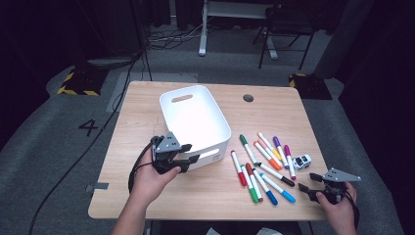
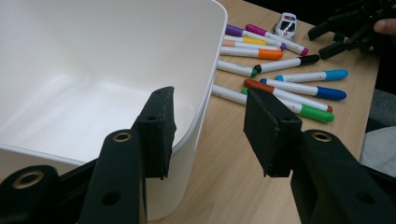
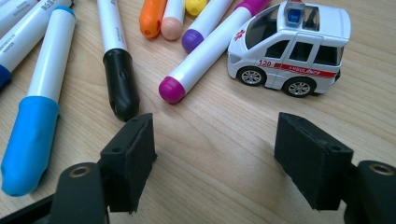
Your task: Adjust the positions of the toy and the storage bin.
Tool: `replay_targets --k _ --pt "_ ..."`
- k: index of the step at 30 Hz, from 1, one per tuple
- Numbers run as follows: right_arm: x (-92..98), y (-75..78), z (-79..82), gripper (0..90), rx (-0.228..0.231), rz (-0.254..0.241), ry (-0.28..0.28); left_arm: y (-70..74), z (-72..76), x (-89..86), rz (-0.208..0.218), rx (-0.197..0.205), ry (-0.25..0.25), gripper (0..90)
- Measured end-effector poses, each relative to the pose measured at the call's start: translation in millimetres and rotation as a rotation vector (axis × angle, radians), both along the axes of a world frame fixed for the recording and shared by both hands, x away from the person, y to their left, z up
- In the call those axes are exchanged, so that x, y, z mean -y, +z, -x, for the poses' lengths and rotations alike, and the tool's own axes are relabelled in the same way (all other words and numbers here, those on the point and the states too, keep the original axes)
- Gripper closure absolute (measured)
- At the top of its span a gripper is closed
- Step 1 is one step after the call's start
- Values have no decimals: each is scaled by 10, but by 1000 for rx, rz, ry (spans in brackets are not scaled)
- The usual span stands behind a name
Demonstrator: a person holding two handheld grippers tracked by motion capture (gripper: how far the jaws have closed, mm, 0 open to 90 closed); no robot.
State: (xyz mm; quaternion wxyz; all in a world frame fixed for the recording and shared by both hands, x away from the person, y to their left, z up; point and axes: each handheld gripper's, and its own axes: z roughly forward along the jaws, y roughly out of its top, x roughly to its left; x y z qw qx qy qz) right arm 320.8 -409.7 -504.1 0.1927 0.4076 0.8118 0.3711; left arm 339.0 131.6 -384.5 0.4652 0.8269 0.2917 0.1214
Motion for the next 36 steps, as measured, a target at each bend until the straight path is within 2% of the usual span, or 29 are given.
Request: replay_targets --k 1,2,4,8,13,15,16,17,20,21,22,24,26,29,32,36 --pt "0 0 0 293 0 0 0 4 32 -14 -8 4 -3 532" --pt "-2 0 0 293 0 -2 -1 1 65 -15 1 -14 -7 525" --pt "0 0 0 293 0 0 2 10 137 -28 -16 -5 -12 523" --pt "-2 0 0 293 -1 -2 -1 16 229 -26 -16 -14 -24 504" --pt "1 0 -2 292 -1 0 0 16 281 -26 -3 -32 -28 468" --pt "2 1 -2 292 -1 1 2 33 271 -40 -16 -35 -15 416" --pt "4 1 -2 292 0 3 3 50 262 -49 -30 -21 14 364" --pt "4 1 -2 292 0 3 3 64 255 -61 -33 -10 31 364" --pt "5 1 -3 292 0 4 3 146 185 -180 12 16 96 349" --pt "5 1 -2 293 0 3 3 163 135 -239 7 27 142 340" --pt "5 1 -2 293 0 3 3 163 135 -239 7 27 142 329" --pt "5 1 -3 292 0 4 4 167 64 -325 -45 33 201 325" --pt "5 1 -2 292 0 3 3 125 -27 -428 -69 28 248 316" --pt "2 0 -2 292 0 0 0 82 -63 -462 -83 12 267 302" --pt "3 1 -2 292 -1 1 2 -13 -114 -427 -22 -30 252 292" --pt "-1 0 -1 292 -1 -3 -2 -20 -135 -364 -51 -36 277 242"
